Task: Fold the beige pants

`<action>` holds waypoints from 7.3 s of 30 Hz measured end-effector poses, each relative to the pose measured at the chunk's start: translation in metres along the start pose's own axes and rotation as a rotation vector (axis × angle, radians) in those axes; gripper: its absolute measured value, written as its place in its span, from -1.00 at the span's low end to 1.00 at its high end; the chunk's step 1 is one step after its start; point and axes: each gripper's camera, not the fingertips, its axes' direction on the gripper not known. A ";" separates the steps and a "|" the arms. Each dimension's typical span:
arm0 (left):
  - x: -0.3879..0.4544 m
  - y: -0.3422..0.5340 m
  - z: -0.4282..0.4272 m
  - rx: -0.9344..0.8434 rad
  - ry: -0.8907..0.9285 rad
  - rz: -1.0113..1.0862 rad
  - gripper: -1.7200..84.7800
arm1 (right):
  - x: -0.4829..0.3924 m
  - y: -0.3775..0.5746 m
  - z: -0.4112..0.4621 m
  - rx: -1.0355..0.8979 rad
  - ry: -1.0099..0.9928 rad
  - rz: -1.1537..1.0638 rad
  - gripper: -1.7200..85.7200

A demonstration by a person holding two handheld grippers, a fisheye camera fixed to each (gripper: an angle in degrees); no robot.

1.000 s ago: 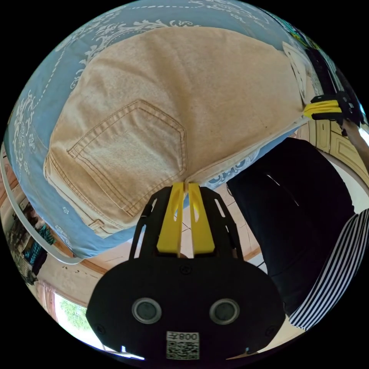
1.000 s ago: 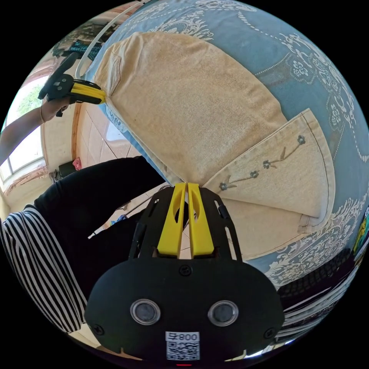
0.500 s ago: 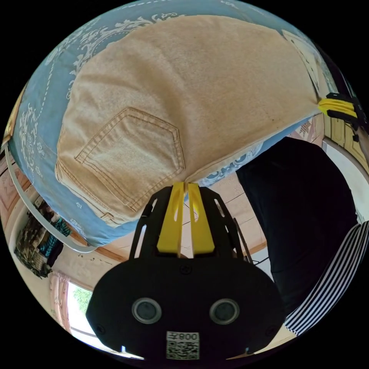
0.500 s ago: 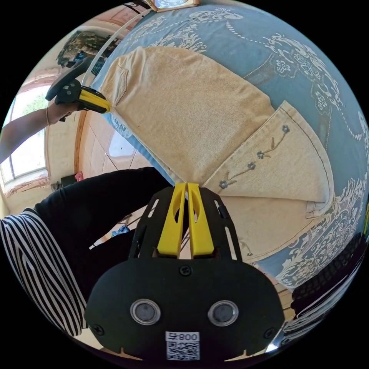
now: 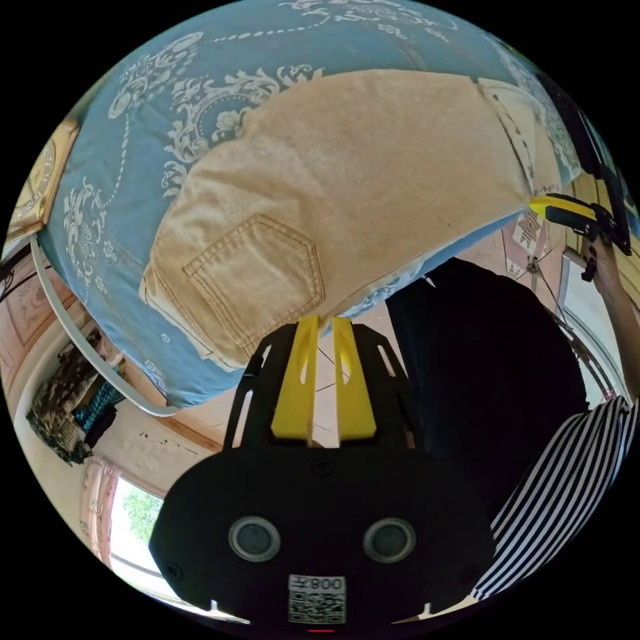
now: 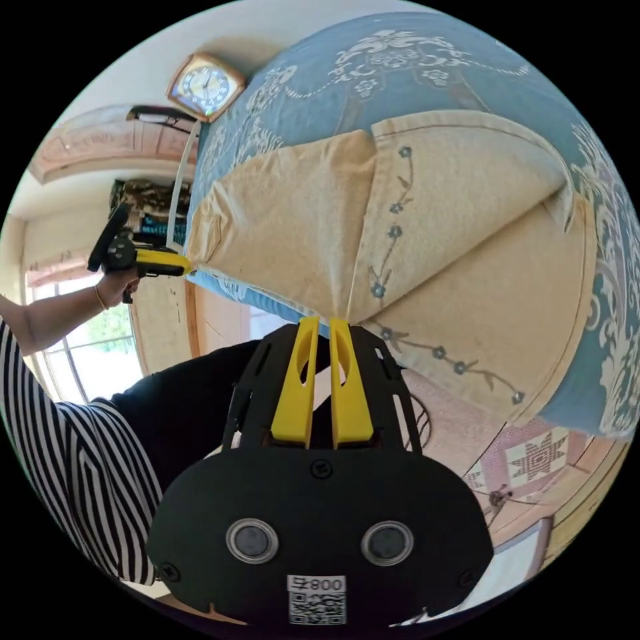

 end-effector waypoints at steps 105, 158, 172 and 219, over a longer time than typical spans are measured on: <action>-0.097 -0.067 -0.018 0.183 0.082 -0.056 -0.80 | 0.097 0.015 -0.012 0.314 -0.327 0.077 -0.80; -0.428 0.326 0.515 0.692 0.695 -1.121 -0.86 | -0.526 -0.208 0.179 -0.266 0.400 -1.186 -0.85; -0.452 0.303 0.502 0.718 0.566 -1.085 -0.86 | -0.529 -0.240 0.153 -0.245 0.251 -1.029 -0.94; -0.308 -0.049 0.169 0.790 0.455 -0.058 -0.92 | -0.183 -0.218 0.060 0.057 0.059 -0.476 -0.96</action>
